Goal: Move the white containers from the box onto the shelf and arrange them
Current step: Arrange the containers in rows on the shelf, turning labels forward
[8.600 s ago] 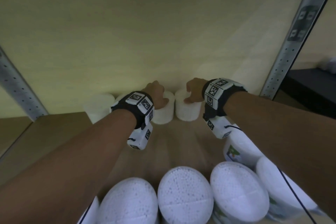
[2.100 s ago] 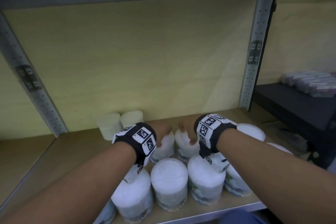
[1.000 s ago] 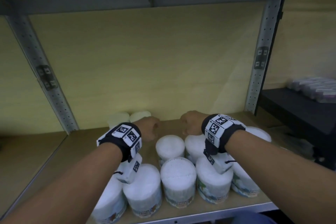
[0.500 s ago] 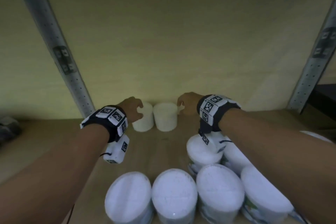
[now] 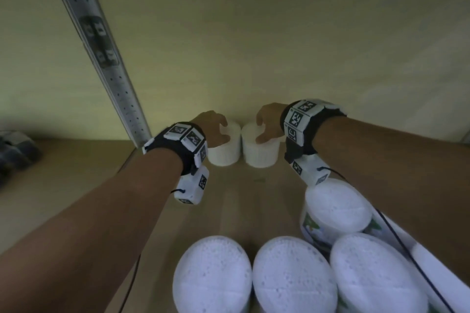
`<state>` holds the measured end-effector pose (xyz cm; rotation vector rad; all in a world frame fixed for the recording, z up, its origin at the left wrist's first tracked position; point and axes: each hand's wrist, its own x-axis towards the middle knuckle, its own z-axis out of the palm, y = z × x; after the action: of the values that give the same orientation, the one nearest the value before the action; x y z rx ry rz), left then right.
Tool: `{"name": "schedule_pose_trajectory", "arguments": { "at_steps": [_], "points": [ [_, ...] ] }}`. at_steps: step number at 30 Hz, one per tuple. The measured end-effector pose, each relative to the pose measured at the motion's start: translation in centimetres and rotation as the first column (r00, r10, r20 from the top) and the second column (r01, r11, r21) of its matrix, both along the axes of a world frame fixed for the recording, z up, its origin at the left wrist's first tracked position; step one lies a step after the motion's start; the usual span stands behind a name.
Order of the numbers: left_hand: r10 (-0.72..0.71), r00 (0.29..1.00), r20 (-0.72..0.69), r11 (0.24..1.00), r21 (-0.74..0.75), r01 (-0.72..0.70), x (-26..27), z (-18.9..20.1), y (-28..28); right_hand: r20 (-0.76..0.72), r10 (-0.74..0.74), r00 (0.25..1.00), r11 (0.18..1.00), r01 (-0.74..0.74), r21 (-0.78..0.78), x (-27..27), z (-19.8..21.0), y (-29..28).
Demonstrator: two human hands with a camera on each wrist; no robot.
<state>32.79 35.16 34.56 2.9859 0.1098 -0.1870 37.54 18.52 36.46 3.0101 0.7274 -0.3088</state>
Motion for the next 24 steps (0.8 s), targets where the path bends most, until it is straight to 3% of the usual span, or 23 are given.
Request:
{"name": "schedule_pose_trajectory", "arguments": {
  "at_steps": [4,9,16,21,24],
  "points": [
    [-0.018,1.0,0.016,1.0,-0.002,0.018,0.4,-0.3,0.2,0.026,-0.007,1.0,1.0,0.006,0.017,0.1,0.1,0.0],
    [-0.029,0.999,0.031,1.0,-0.006,0.029,0.5,-0.3,0.1,-0.033,-0.012,0.999,0.997,0.009,-0.075,0.4,-0.3,1.0],
    [-0.025,0.999,0.035,0.999,-0.03,0.026,0.3,-0.4,0.4,-0.034,0.076,0.997,0.991,-0.079,-0.109,0.0,0.4,0.5],
    [-0.004,0.999,0.034,0.999,-0.046,0.006,0.3,-0.7,0.3,-0.114,0.112,0.987,0.993,-0.115,-0.016,-0.4,1.0,-0.1],
    [0.004,0.999,0.032,0.999,-0.053,-0.002,0.2,-0.7,0.3,-0.072,0.096,0.993,0.995,-0.097,-0.01,-0.7,0.8,0.1]
  ]
}}
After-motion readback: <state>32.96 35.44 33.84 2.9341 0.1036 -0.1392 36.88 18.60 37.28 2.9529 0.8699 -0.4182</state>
